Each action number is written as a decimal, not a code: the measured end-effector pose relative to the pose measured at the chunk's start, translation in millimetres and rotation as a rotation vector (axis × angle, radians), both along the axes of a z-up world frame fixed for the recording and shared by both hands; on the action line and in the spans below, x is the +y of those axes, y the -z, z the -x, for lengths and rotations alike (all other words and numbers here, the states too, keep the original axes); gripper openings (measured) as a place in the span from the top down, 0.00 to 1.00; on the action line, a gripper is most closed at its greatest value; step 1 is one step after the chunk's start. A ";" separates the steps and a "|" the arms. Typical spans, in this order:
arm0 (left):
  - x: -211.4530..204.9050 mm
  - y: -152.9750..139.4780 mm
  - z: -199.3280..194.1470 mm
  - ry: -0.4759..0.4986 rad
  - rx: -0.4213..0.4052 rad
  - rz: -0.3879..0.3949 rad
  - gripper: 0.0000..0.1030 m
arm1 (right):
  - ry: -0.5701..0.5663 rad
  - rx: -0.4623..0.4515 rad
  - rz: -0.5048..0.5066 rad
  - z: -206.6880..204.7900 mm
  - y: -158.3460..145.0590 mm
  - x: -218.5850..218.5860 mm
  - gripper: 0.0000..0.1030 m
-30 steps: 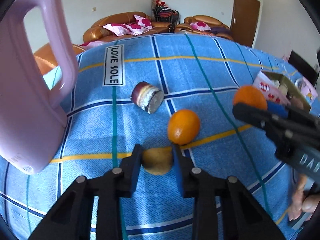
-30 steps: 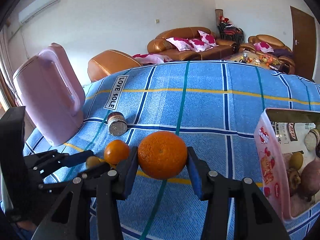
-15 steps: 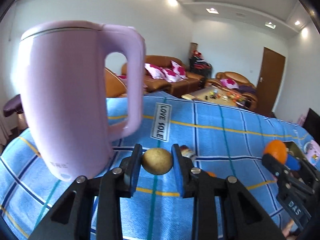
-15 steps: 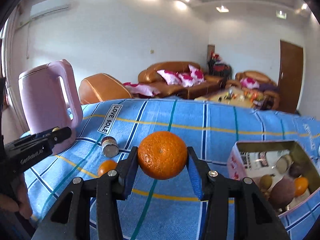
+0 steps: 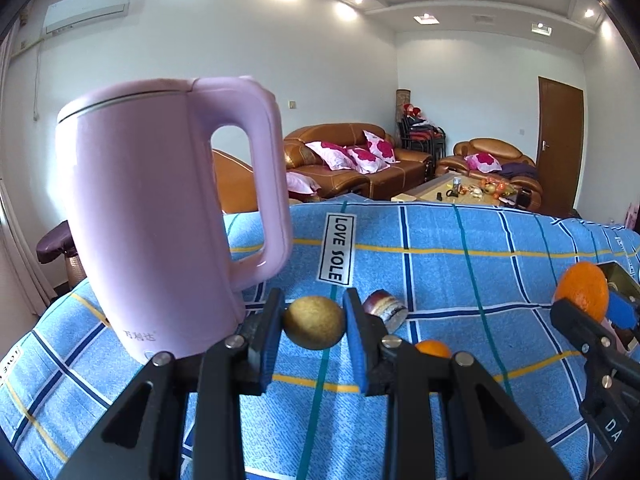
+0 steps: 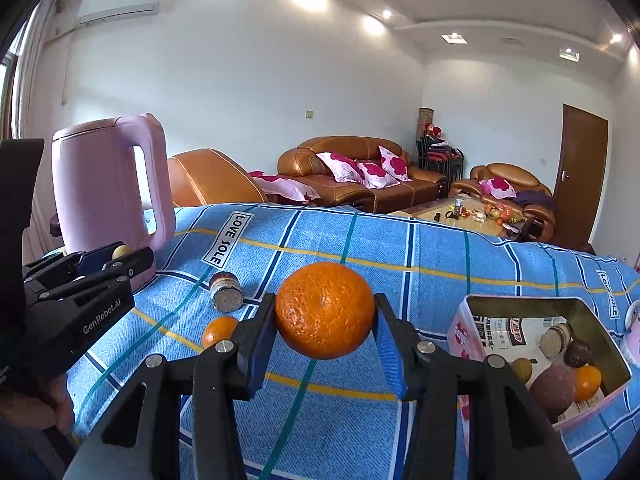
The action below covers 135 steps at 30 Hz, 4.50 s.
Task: Organize fruits
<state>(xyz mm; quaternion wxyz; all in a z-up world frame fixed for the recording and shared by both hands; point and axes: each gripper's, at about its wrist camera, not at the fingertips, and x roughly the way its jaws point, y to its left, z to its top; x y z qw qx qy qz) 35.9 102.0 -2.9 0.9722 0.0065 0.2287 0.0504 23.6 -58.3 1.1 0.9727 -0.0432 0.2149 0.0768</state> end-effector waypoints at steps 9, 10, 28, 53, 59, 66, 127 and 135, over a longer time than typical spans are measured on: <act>-7.6 0.2 9.0 -0.003 0.001 0.000 0.70 | 0.002 0.010 -0.005 8.3 1.6 -5.8 0.52; -8.1 0.5 10.3 -0.003 0.005 0.005 0.70 | 0.001 0.013 -0.007 9.3 2.0 -6.6 0.52; -43.4 1.4 22.4 0.024 0.030 -0.003 0.70 | -0.004 0.042 -0.016 25.6 3.2 -31.7 0.52; -95.6 2.0 25.3 0.095 0.061 0.011 0.70 | 0.061 0.036 0.007 32.9 2.6 -92.7 0.52; -109.6 2.7 24.2 0.116 0.071 0.013 0.70 | 0.088 0.039 0.000 31.1 2.2 -110.0 0.52; -127.5 2.2 22.7 0.141 0.075 0.008 0.70 | 0.115 0.032 0.008 31.1 1.6 -128.2 0.52; -297.7 20.9 -56.8 0.376 0.272 -0.041 0.70 | 0.148 0.270 -0.133 -39.0 20.2 -252.8 0.52; -290.5 16.2 -52.4 0.364 0.238 -0.009 0.52 | 0.128 0.252 -0.193 -34.8 19.1 -258.0 0.51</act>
